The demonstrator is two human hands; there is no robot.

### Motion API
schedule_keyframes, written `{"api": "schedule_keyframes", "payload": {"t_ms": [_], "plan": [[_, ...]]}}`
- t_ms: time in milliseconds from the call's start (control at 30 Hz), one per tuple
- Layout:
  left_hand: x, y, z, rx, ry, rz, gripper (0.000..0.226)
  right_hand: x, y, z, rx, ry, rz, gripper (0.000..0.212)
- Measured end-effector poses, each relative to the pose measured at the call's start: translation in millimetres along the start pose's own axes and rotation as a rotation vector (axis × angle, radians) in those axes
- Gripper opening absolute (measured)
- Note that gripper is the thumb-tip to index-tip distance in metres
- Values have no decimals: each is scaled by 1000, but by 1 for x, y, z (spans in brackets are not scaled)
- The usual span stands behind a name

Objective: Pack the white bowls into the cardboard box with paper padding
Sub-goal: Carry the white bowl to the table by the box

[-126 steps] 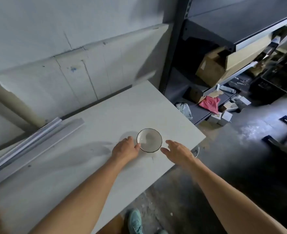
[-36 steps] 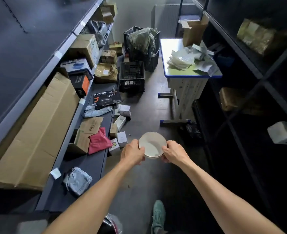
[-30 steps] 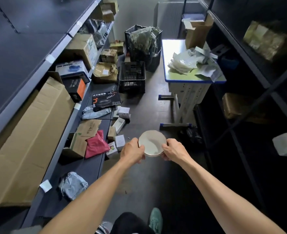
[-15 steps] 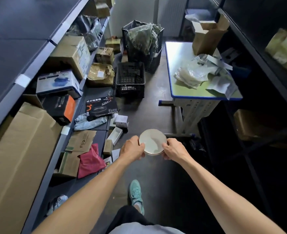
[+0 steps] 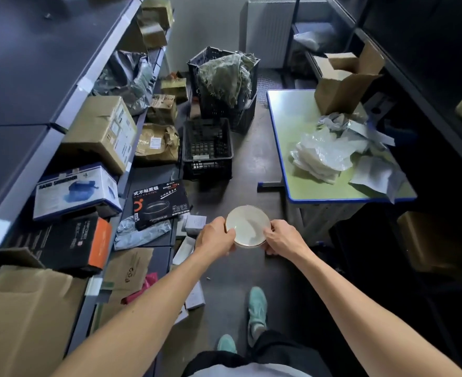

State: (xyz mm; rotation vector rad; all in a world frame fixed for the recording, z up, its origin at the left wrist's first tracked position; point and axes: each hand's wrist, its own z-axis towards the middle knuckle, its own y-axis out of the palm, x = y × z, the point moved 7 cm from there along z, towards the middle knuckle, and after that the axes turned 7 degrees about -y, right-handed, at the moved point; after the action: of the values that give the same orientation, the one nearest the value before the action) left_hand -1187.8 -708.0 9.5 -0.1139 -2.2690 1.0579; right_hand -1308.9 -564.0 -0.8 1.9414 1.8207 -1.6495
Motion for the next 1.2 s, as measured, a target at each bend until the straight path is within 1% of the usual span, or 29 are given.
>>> {"api": "schedule_keyframes", "payload": {"t_ms": [133, 333, 467, 567, 700, 800, 867, 1033, 1200], "plan": [[19, -12, 49, 17, -32, -20, 14, -14, -19, 53, -13, -3, 14, 25], [59, -33, 120, 33, -78, -42, 14, -35, -57, 134, -41, -29, 28, 24], [91, -48, 159, 38, -66, -43, 14, -49, -87, 178, -42, -55, 15, 23], [115, -59, 185, 40, -48, -27, 14, -56, -109, 203, -13, -44, 55, 22], [143, -72, 221, 34, -30, -23, 15, -65, -129, 236, -18, -41, 86, 27], [155, -75, 250, 11, -21, -10, 14, -71, -139, 263, -40, -31, 20, 28], [163, -79, 273, -10, -8, -1, 13, -76, -147, 281, -10, -6, -4, 27], [188, -95, 343, -82, 57, 13, 15, -89, -160, 332, 70, 64, 61, 23], [215, -113, 403, -161, 146, 71, 13, -105, -177, 372, 170, 145, 80, 25]]}}
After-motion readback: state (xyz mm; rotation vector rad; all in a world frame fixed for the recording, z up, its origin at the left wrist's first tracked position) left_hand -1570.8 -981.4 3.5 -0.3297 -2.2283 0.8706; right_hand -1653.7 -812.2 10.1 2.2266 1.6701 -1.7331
